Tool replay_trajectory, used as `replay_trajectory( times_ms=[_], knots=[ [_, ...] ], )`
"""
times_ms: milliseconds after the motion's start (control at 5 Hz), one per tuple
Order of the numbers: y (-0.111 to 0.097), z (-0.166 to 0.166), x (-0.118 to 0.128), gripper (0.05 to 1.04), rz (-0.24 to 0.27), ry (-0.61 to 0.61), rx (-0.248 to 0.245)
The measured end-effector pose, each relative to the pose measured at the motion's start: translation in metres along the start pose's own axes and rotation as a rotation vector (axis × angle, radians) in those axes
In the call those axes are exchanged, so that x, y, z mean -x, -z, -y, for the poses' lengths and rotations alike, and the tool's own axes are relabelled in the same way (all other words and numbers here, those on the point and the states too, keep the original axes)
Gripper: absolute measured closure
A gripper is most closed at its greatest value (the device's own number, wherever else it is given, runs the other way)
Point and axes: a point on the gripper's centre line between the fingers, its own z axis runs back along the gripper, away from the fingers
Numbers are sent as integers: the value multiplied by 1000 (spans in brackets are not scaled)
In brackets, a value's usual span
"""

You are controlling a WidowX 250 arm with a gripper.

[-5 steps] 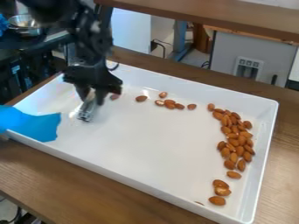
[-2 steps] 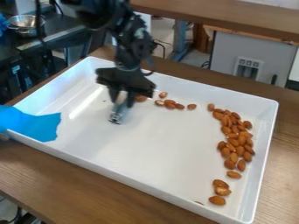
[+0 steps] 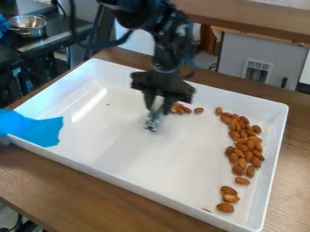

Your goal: Sweep into pile

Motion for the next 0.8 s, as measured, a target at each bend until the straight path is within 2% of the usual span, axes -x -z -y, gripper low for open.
replay_trajectory(
  times_ms=[400,800],
  knots=[
    [-6,57,2,713,34,67,36],
    [-5,94,2,713,8,64,58]
  ],
)
